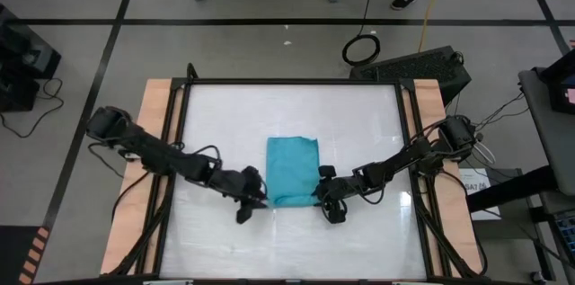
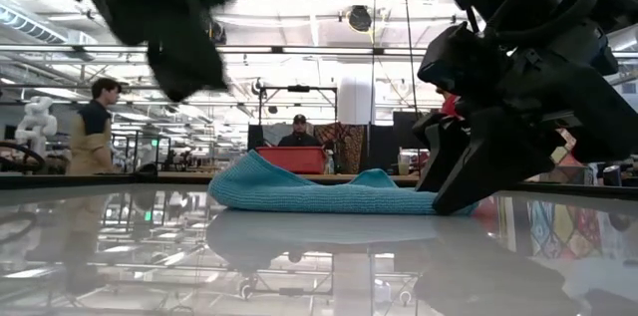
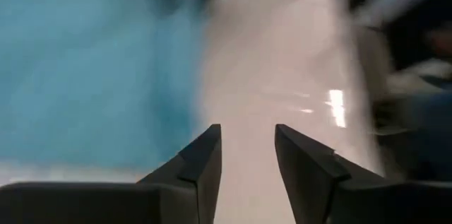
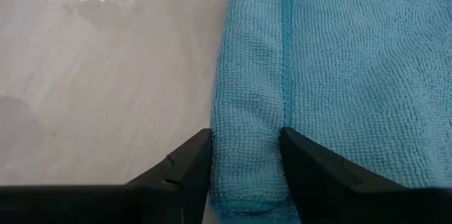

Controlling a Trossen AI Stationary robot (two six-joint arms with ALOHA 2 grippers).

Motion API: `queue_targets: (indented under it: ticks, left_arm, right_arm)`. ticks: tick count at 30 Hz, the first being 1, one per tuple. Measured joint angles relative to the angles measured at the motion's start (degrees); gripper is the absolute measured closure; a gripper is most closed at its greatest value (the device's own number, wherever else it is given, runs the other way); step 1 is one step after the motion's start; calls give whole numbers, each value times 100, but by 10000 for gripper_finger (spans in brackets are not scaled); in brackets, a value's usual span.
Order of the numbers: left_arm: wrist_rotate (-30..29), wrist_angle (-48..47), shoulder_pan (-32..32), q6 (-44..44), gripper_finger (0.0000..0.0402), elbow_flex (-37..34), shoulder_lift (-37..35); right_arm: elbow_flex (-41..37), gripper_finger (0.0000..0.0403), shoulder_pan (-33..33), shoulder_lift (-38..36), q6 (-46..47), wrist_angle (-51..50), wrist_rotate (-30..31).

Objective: Roll towel
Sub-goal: Roll the light blue towel

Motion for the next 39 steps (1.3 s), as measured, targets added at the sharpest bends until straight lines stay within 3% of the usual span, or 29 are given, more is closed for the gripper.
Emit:
queue_targets:
  ticks: [3,5,13,27,39]
  left_arm:
    - [180,745,-189,808,263,11,-48]
    - [249,767,-114,1035,263,12,-43]
    - [1492,1370,355,1097,262,12,541]
    - [1651,1417,761,1452,262,314,1790]
    - [1241,223,981,1940,262,331,1782]
  right_arm:
    - [-2,241,-25,1,24,18,-7]
    - [-4,241,-66,6,90,37,-30]
    - [-6,241,-183,10,280,86,-48]
    - [-8,241,-186,10,411,88,-20]
    - [-8,241,-184,10,429,78,-7]
